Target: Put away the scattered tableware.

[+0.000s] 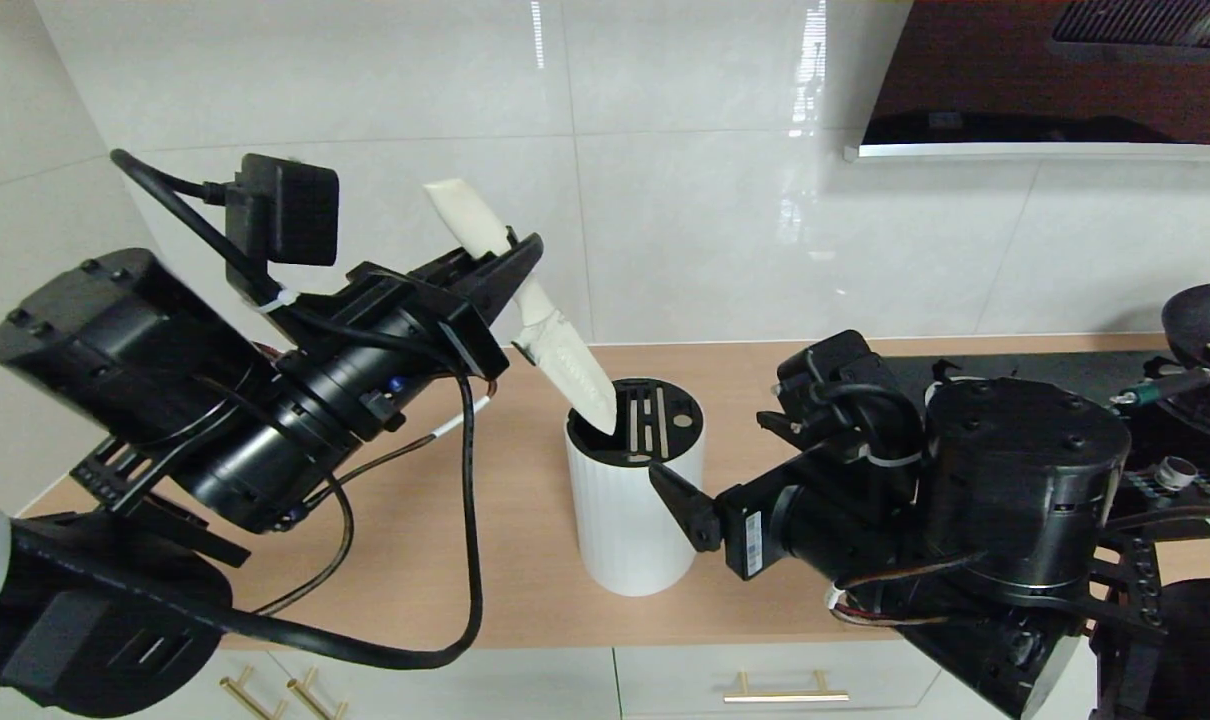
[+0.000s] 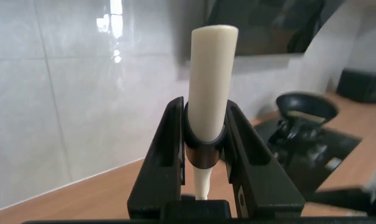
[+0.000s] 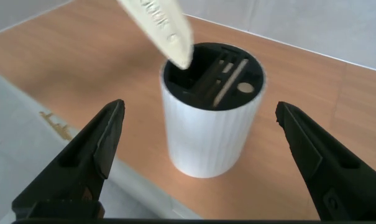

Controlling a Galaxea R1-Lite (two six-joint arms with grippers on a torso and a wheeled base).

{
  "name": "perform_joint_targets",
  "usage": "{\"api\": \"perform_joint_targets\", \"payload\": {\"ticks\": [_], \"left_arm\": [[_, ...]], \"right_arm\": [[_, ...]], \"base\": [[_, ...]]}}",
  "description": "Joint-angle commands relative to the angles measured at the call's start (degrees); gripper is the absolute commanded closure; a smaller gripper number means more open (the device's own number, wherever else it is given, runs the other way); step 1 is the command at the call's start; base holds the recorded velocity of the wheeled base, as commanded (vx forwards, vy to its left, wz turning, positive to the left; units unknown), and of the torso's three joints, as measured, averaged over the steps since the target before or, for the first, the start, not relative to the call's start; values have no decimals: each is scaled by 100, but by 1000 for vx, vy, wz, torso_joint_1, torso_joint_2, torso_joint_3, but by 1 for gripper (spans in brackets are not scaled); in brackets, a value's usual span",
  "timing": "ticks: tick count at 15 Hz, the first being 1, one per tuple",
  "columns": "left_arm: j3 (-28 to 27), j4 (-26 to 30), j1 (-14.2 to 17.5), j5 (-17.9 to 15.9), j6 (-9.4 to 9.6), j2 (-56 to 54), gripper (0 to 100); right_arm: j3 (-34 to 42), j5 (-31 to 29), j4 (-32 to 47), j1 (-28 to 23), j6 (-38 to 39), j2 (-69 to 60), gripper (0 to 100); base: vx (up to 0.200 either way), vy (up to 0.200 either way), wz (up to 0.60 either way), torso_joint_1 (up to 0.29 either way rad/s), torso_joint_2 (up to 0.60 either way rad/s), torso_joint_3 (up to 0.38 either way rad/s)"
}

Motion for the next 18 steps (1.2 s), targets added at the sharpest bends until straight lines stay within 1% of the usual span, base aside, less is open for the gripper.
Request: {"api": "perform_joint_targets", "payload": {"ticks": [1,6,11,14,16,17,18], "left_arm": [[49,1,4,9,27,187,100],[49,-25,-5,9,27,591,100],[14,-245,-23,9,18,987,100],[-223,-236,-23,9,27,1268,100],[-460,-69,-23,-8,27,1339,100],[-540,115,-31,9,27,1383,100],[-548,186,-75,9,36,1444,100]], "right_arm": [[-4,-8,-3,-10,1,39,0],[-4,-16,-3,-10,1,65,0],[-4,-16,-3,-10,1,92,0],[-13,-16,-3,-10,1,109,0],[-13,-16,-3,-27,1,92,0],[-13,-16,-3,-36,1,92,0],[-13,-16,-3,-80,1,100,0]], "base": [[0,0,0,0,0,0],[0,0,0,0,0,0],[0,0,0,0,0,0],[0,0,0,0,0,0],[0,0,0,0,0,0],[0,0,0,0,0,0],[0,0,0,0,0,0]]}}
